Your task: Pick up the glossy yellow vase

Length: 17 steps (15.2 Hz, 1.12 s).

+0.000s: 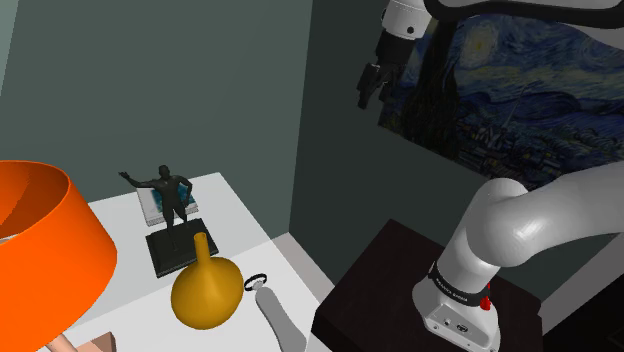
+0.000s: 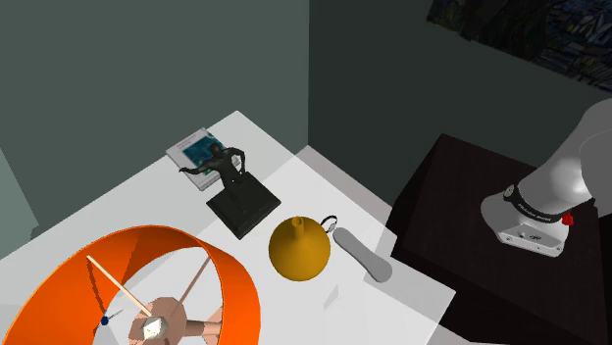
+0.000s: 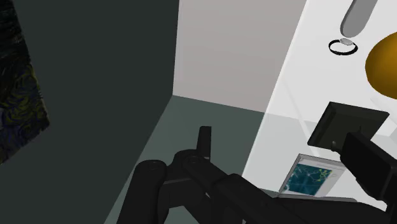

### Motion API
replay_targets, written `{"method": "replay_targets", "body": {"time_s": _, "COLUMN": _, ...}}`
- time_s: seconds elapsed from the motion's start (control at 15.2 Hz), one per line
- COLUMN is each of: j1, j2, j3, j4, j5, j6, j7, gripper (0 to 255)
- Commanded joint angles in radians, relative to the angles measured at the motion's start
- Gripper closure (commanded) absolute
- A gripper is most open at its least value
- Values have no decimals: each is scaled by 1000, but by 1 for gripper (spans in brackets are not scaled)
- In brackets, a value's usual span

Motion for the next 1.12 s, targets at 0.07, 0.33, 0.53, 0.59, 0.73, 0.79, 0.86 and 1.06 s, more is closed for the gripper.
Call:
{"method": "replay_targets", "body": {"time_s": 0.07, "j1": 7, "j2": 13, "j3": 14, "j4": -9, "j5": 9, "j6": 18, "j7": 16, "gripper": 0}}
{"method": "replay_targets", "body": {"time_s": 0.33, "j1": 33, "j2": 76, "j3": 72, "j4": -36, "j5": 43, "j6": 94, "j7": 78, "gripper": 0}}
{"method": "replay_targets", "body": {"time_s": 0.53, "j1": 52, "j2": 133, "j3": 115, "j4": -46, "j5": 66, "j6": 151, "j7": 124, "gripper": 0}}
{"method": "replay_targets", "body": {"time_s": 0.59, "j1": 58, "j2": 154, "j3": 129, "j4": -47, "j5": 72, "j6": 170, "j7": 139, "gripper": 0}}
{"method": "replay_targets", "body": {"time_s": 0.73, "j1": 68, "j2": 199, "j3": 159, "j4": -45, "j5": 84, "j6": 207, "j7": 169, "gripper": 0}}
{"method": "replay_targets", "body": {"time_s": 0.79, "j1": 73, "j2": 223, "j3": 173, "j4": -43, "j5": 89, "j6": 226, "j7": 184, "gripper": 0}}
{"method": "replay_targets", "body": {"time_s": 0.86, "j1": 78, "j2": 248, "j3": 188, "j4": -39, "j5": 93, "j6": 244, "j7": 200, "gripper": 0}}
{"method": "replay_targets", "body": {"time_s": 1.06, "j1": 92, "j2": 326, "j3": 231, "j4": -22, "j5": 101, "j6": 298, "j7": 246, "gripper": 0}}
